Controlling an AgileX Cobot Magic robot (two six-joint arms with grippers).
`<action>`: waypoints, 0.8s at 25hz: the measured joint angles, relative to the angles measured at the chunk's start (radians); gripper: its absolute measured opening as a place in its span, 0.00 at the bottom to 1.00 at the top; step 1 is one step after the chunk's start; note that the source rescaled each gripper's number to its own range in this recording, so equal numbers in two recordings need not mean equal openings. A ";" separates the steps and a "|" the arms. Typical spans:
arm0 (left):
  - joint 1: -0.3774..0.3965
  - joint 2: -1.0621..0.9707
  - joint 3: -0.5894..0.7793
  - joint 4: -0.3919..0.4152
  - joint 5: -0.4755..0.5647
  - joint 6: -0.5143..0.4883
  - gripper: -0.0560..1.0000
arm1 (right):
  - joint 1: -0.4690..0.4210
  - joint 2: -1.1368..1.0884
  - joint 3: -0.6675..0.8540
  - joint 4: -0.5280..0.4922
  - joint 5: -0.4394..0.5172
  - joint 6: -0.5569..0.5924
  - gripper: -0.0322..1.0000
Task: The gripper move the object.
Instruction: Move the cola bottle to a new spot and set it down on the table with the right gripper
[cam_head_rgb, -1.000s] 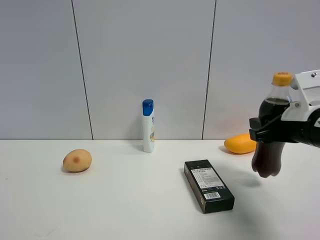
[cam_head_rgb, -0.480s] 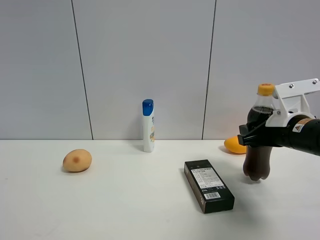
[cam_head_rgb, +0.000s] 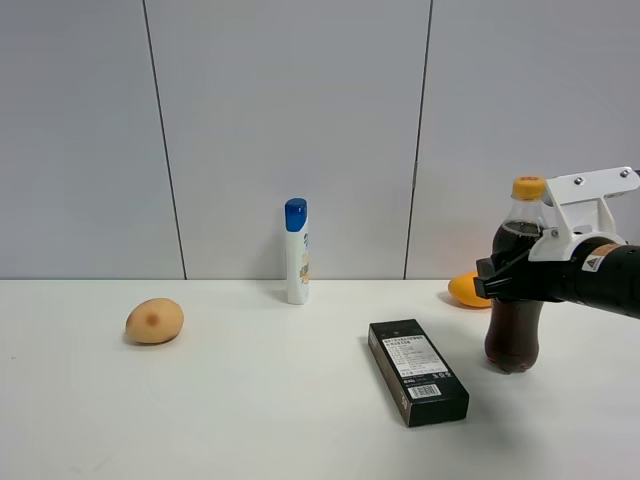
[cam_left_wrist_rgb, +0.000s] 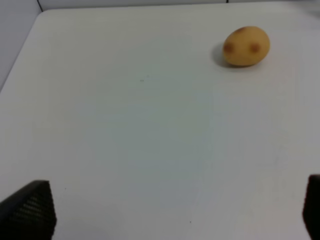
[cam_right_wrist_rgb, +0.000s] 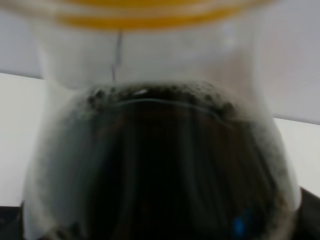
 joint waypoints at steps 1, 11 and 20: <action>0.000 0.000 0.000 0.000 0.000 0.000 1.00 | 0.000 0.000 0.000 0.000 0.001 0.000 0.03; 0.000 0.000 0.000 0.000 0.000 0.000 1.00 | 0.000 -0.001 -0.004 0.000 -0.029 0.000 0.14; 0.000 0.000 0.000 0.000 0.000 0.000 1.00 | 0.000 -0.007 -0.012 0.001 -0.065 0.008 0.32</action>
